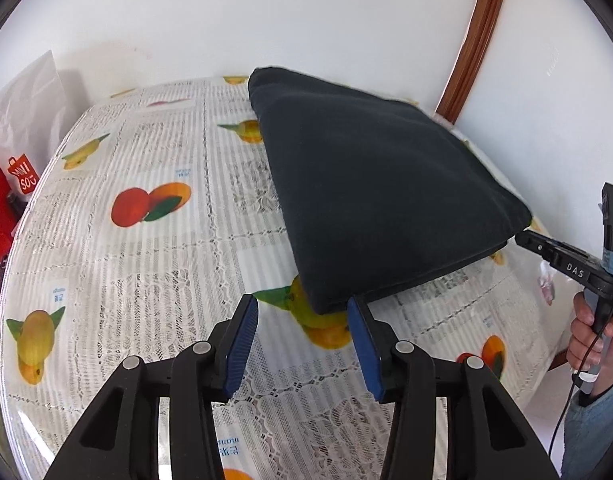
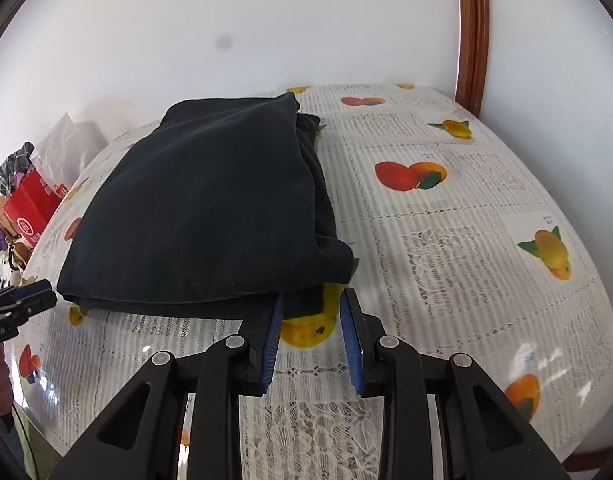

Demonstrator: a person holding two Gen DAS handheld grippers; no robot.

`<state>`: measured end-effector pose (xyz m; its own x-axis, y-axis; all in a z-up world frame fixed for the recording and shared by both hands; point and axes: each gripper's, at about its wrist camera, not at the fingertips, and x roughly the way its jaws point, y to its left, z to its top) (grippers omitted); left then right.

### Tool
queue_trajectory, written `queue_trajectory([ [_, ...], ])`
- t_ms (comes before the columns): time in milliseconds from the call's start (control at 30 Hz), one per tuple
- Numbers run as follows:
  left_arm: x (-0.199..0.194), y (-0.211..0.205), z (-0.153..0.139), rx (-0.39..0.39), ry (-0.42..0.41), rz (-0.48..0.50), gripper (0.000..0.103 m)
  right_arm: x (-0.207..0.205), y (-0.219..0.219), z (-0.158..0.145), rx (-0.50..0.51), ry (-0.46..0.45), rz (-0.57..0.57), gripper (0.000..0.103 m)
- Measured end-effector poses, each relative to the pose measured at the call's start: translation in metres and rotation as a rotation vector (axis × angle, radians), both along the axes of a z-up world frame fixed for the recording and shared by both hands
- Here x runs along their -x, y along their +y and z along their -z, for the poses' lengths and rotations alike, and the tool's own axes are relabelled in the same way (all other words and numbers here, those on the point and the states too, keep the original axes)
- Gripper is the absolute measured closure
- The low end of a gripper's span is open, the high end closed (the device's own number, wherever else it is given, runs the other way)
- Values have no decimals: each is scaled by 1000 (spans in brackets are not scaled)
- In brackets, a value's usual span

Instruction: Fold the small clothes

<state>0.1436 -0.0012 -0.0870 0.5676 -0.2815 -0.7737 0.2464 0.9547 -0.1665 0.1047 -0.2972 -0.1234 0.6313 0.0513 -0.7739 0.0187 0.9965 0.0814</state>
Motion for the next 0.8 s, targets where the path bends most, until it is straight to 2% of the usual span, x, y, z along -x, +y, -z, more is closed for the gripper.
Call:
queue_trajectory([
  [200,-5,-4,-14,6,-35,5,59,16,-5,-31,-6,-91,-1,72],
  [367,-19,-11,-10,22,-14,6,59,10,-7,-43,-87,-145,3,70],
  [433,-23,-15,-7,6,-11,-4,59,2,-6,-39,-87,-149,15,70],
  [567,-27,-14,1,-2,13,-20,59,-14,-3,-14,-45,-75,45,73],
  [667,-23,-9,6,-2,22,-18,59,-12,-5,0,-20,-49,43,73],
  [800,-18,-3,10,16,31,-13,59,0,-12,3,-5,-39,37,73],
])
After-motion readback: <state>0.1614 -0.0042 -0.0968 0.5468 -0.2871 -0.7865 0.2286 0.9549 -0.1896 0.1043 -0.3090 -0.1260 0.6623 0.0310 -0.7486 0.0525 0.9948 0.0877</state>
